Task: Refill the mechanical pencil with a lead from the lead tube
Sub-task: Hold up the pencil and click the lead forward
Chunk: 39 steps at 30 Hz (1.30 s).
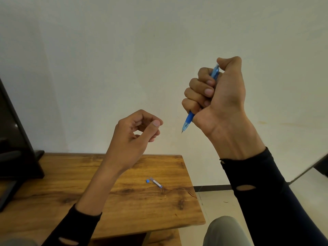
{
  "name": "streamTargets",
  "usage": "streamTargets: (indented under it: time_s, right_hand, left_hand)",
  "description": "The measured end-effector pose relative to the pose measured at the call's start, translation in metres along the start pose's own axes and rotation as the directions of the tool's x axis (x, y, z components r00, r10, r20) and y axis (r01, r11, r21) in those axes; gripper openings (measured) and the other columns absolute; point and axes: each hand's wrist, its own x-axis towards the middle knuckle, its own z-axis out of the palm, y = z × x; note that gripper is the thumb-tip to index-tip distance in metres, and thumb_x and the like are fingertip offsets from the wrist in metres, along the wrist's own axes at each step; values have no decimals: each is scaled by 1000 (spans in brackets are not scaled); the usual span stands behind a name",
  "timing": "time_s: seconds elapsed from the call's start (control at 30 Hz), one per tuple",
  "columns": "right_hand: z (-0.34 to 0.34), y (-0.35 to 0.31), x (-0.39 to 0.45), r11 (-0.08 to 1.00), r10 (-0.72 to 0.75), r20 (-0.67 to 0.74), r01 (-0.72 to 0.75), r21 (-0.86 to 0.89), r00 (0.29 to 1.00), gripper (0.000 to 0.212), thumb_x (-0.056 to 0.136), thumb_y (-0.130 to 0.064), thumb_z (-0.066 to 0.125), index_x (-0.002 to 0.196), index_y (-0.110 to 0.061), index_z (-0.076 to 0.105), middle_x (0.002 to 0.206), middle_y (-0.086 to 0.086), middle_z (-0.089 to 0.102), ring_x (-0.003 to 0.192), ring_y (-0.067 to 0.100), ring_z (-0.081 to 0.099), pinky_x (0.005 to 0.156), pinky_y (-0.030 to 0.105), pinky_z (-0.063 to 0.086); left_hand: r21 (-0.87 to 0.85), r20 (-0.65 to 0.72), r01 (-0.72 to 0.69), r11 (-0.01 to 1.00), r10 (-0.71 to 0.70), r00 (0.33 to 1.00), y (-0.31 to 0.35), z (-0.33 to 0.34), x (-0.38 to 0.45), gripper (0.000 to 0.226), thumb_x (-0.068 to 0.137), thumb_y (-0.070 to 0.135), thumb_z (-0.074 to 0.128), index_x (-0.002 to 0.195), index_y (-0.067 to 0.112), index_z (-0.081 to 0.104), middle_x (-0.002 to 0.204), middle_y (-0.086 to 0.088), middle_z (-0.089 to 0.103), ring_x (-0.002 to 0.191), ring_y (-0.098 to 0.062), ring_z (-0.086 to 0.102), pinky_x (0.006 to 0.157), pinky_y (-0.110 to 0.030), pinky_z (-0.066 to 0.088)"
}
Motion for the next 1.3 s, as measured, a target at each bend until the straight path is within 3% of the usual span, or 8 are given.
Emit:
streamTargets:
  time_s: [0.37, 0.5, 0.67, 0.8, 0.93, 1.13, 1.3]
  right_hand:
    - [-11, 4, 8, 1000, 18, -11, -18, 17, 1000, 56, 106, -47, 41, 58, -18, 36, 49, -5, 27, 41, 11, 17, 39, 23, 19]
    - [-26, 20, 24, 998, 63, -39, -63, -1, 997, 38, 113, -41, 42, 85, -15, 48, 52, -3, 39, 40, 9, 27, 36, 22, 27]
    - [-75, 69, 49, 972, 85, -151, -115, -204, 985, 25, 116, -30, 42, 106, -11, 55, 73, 4, 52, 46, 8, 43, 43, 22, 40]
    - [-117, 106, 57, 961, 266, -233, -276, -10, 935, 36, 114, -36, 42, 87, -15, 54, 59, -2, 44, 42, 8, 30, 37, 21, 25]
    - [-129, 110, 64, 968, 239, -246, -211, 134, 939, 48, 105, -35, 42, 61, -18, 43, 49, -4, 30, 37, 10, 20, 34, 21, 20]
    - [-112, 87, 79, 973, 159, -218, -115, 201, 963, 48, 102, -34, 40, 56, -18, 38, 48, -4, 27, 39, 12, 16, 38, 23, 16]
    - [-107, 81, 82, 954, 180, -169, -130, 269, 969, 50, 104, -38, 39, 58, -17, 38, 49, -4, 28, 38, 12, 18, 38, 22, 17]
  left_hand:
    - [17, 10, -7, 1000, 6, 1000, -7, -1, 1, 10, 102, 24, 69, 102, 19, 77, 84, 1, 77, 82, -13, 72, 77, -33, 67]
    - [32, 16, 3, 999, -3, 1000, -16, -1, 2, 9, 103, 21, 69, 101, 20, 77, 83, 2, 76, 82, -10, 72, 76, -32, 67]
    - [61, 20, 67, 996, -68, 997, -38, -4, 4, 10, 104, 15, 68, 101, 15, 78, 82, -3, 76, 80, -13, 71, 75, -32, 67]
    - [110, 44, 134, 985, -139, 989, -63, -3, 4, 10, 103, 12, 68, 99, 12, 77, 82, -7, 75, 78, -19, 71, 73, -28, 65]
    - [140, 59, 160, 977, -169, 984, -79, 0, 8, 10, 104, 13, 68, 100, 14, 78, 82, -4, 76, 85, -25, 73, 72, -27, 66]
    - [120, 69, 134, 984, -143, 987, -89, 3, 13, 10, 104, 16, 68, 99, 18, 77, 83, -3, 77, 78, -17, 72, 71, -26, 64]
    - [129, 84, 154, 980, -166, 983, -96, 7, 11, 11, 103, 17, 69, 98, 20, 77, 81, -1, 77, 80, -23, 74, 75, -40, 65]
